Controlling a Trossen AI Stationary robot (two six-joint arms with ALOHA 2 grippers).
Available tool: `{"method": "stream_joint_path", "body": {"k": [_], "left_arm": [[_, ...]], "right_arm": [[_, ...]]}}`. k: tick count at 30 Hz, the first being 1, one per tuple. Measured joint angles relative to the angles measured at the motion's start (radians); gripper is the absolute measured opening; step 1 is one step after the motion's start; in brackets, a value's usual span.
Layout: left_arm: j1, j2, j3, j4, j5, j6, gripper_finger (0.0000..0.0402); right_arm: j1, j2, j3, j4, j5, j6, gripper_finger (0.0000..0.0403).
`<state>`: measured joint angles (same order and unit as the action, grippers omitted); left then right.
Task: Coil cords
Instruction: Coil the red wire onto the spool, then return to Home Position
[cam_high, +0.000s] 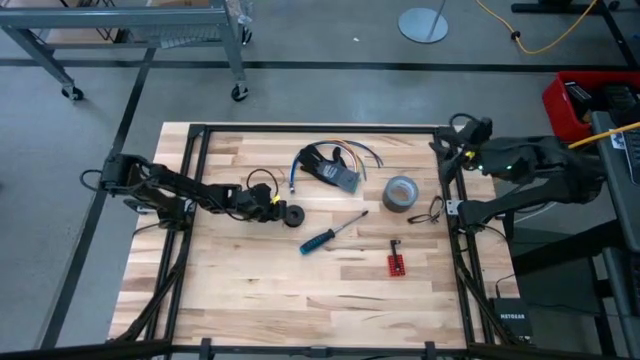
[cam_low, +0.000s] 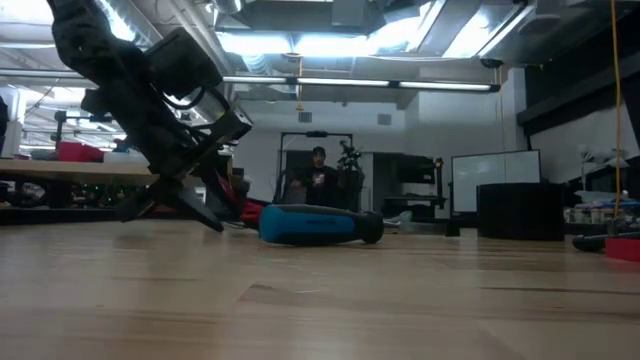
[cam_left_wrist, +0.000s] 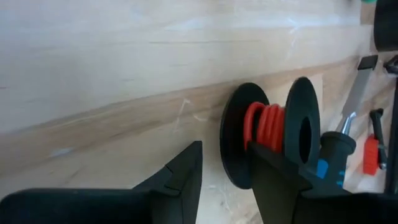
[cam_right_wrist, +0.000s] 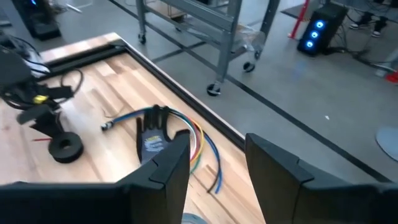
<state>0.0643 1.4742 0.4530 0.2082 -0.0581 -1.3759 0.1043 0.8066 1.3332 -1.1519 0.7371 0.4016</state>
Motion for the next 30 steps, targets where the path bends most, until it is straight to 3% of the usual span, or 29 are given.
{"method": "stream_joint_path", "body": {"k": [15,21,30], "left_arm": [[0.057,-0.006,0.006,-0.141,0.216,0.053,0.0117],[0.096,-0.024,0.003,-0.180,0.328,0.154,0.0117],[0.189,-0.299,-0.003,-0.453,0.331,0.288,0.0118]], "right_arm": [[0.000,0.000,0.031,-0.002,-0.013,-0.045,0.0158],[0.000,-0.002,0.031,-0.002,-0.013,-0.045,0.0158],[0.000,-0.078,0.048,0.050,-0.080,-0.045,0.0158]]}}
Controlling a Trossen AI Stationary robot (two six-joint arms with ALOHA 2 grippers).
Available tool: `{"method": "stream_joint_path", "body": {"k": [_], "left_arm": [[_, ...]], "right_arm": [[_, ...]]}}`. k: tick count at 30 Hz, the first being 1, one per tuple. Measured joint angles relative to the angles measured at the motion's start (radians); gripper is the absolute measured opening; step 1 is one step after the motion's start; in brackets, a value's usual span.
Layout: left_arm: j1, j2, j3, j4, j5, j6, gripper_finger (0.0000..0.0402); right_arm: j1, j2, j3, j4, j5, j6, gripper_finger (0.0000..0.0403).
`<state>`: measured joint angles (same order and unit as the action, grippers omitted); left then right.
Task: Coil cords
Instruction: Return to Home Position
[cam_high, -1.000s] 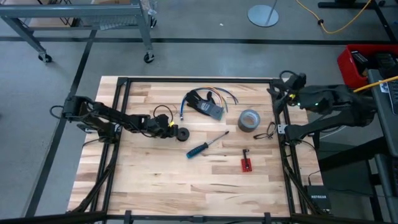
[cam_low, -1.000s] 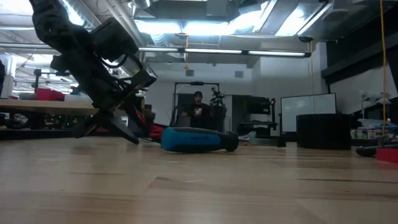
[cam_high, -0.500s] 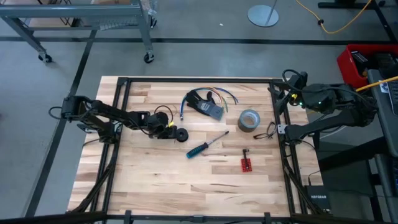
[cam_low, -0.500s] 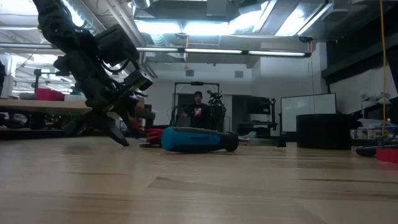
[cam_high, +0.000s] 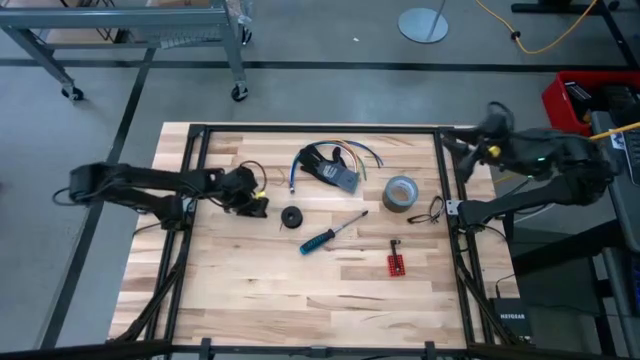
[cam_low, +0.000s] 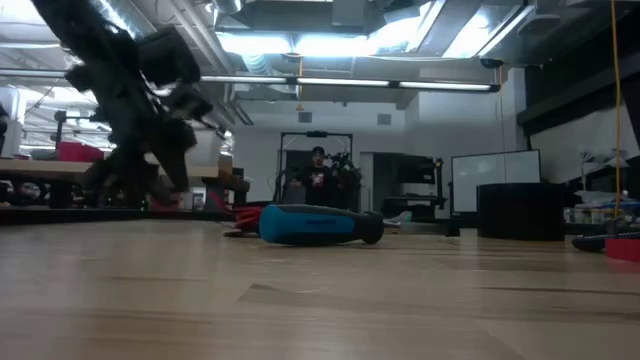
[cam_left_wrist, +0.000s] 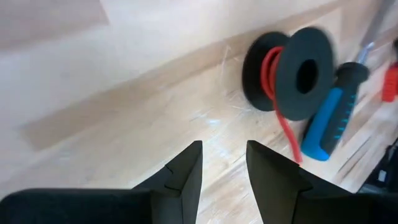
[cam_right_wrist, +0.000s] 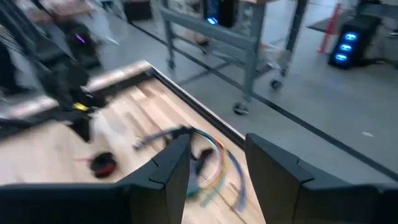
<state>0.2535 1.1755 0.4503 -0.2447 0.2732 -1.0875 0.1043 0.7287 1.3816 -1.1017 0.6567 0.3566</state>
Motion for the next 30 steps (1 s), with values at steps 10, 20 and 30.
{"method": "stream_joint_path", "body": {"k": [10,20,30], "left_arm": [[0.013,-0.405,0.001,-0.134,-0.251,0.252,0.0118],[-0.053,-0.682,-0.005,-0.016,-0.391,0.631,0.0118],[-0.127,-0.778,-0.161,0.298,-0.390,0.834,0.0118]], "right_arm": [[0.000,-0.172,-0.051,0.003,-0.022,0.012,0.0158],[0.000,-0.331,-0.363,0.162,-0.022,0.079,0.0158],[0.000,-0.461,-0.628,0.423,-0.126,0.031,0.0158]]}}
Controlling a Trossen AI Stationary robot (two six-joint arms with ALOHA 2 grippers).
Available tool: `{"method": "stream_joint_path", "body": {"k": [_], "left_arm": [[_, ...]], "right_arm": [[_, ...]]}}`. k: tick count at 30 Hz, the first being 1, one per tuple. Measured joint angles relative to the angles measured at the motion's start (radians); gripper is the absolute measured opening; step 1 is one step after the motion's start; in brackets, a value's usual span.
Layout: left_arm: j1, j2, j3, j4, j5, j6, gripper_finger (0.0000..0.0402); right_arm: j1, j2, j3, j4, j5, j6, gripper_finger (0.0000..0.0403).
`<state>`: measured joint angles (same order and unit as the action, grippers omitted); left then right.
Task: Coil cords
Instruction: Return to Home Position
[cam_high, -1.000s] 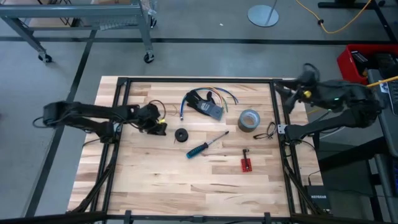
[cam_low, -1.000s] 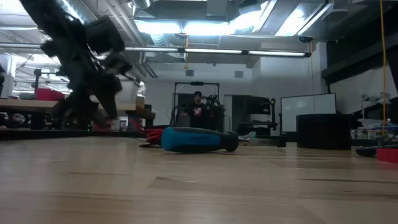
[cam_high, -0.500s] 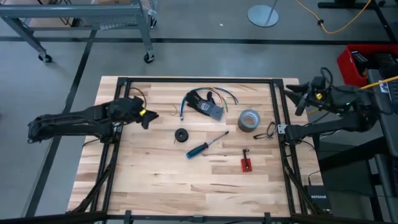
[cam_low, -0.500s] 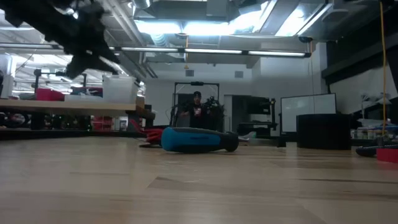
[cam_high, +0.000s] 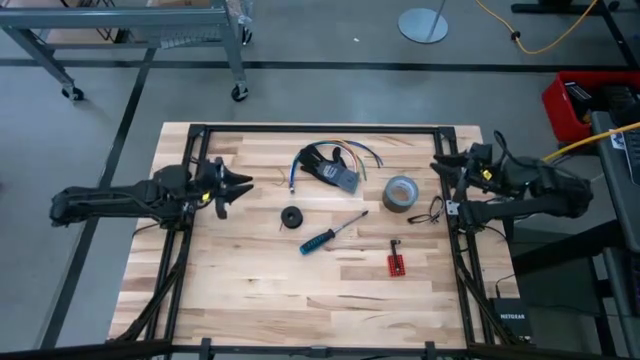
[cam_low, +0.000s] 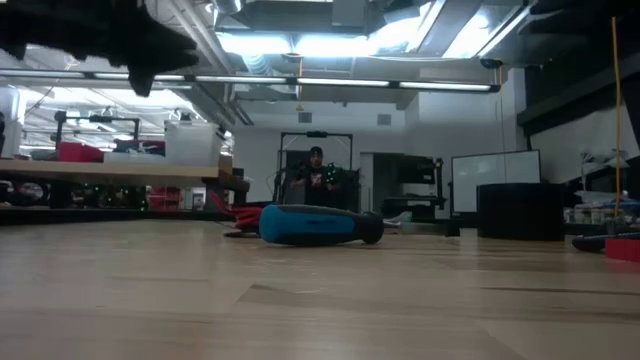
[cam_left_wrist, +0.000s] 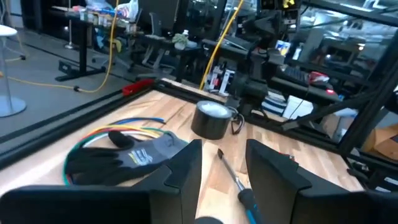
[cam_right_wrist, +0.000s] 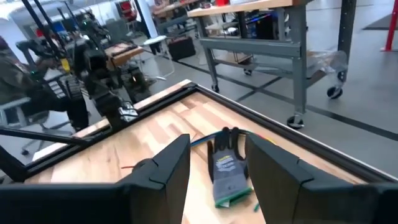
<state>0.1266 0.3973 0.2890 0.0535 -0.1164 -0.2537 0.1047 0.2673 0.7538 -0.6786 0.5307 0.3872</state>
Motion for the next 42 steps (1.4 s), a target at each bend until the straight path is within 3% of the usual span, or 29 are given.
{"method": "stream_joint_path", "body": {"k": [10,15,26,34,42], "left_arm": [[-0.023,-0.025,-0.222,0.301,0.000,-0.019,0.0118],[-0.023,-0.024,-0.266,0.356,0.000,-0.019,0.0118],[-0.023,-0.029,-0.279,0.362,0.003,0.035,0.0118],[-0.023,-0.029,-0.279,0.326,0.061,0.062,0.0117],[-0.023,-0.029,-0.279,0.320,0.065,0.064,0.0117]], "right_arm": [[0.000,-0.114,-0.144,0.054,-0.067,0.000,0.0158],[0.000,-0.167,-0.237,0.116,-0.093,0.001,0.0158],[0.000,-0.236,-0.413,0.241,-0.185,-0.003,0.0158],[0.000,-0.243,-0.555,0.384,-0.239,-0.064,0.0158],[0.000,-0.244,-0.673,0.591,-0.384,-0.108,0.0158]]}}
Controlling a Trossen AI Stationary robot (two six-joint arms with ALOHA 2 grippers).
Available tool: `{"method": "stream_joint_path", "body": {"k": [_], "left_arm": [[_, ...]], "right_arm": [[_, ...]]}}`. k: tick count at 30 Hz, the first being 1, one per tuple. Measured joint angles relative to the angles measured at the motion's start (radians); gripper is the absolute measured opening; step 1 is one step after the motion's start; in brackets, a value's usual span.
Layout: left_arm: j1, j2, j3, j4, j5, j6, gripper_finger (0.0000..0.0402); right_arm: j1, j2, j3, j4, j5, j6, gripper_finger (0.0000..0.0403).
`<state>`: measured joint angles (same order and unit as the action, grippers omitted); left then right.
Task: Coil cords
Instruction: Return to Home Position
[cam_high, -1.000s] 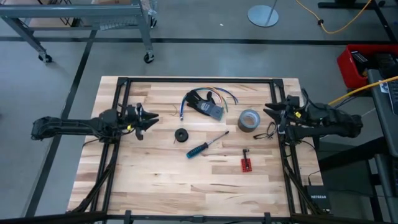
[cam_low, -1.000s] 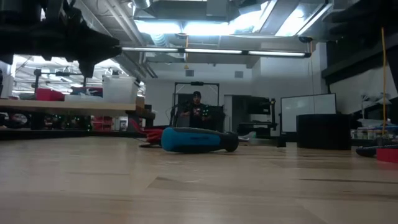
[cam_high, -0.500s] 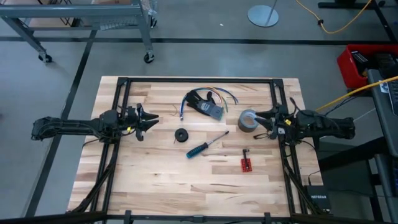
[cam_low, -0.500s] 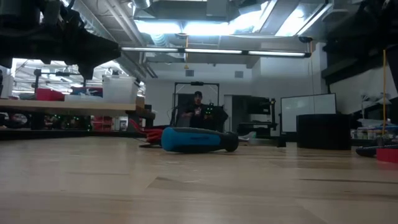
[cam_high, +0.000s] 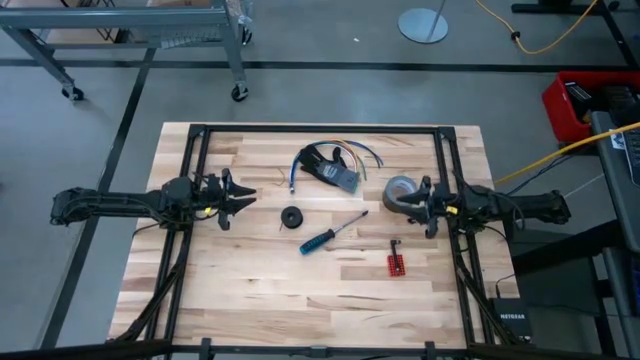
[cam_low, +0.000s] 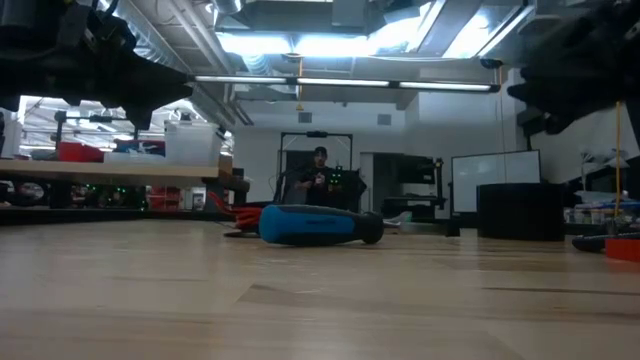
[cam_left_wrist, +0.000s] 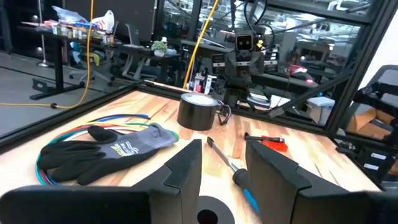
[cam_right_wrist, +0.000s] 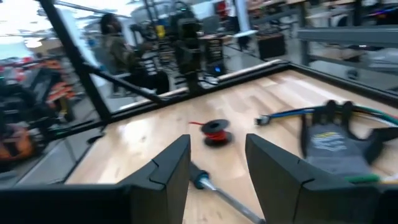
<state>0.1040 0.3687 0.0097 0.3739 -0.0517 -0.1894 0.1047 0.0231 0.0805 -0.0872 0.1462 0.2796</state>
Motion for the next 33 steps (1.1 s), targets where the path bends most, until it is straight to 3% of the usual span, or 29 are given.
{"method": "stream_joint_path", "body": {"k": [15,25,33], "left_arm": [[0.000,0.000,0.000,-0.093,0.082,0.002,0.0117],[0.000,0.000,0.000,-0.296,0.082,-0.174,0.0117],[0.000,0.000,0.000,-0.341,0.082,-0.084,0.0117]], "right_arm": [[0.000,0.000,-0.045,0.045,-0.134,-0.027,0.0158],[0.000,0.000,-0.045,0.039,-0.140,-0.074,0.0158],[0.000,0.000,-0.045,0.036,-0.140,-0.074,0.0158]]}}
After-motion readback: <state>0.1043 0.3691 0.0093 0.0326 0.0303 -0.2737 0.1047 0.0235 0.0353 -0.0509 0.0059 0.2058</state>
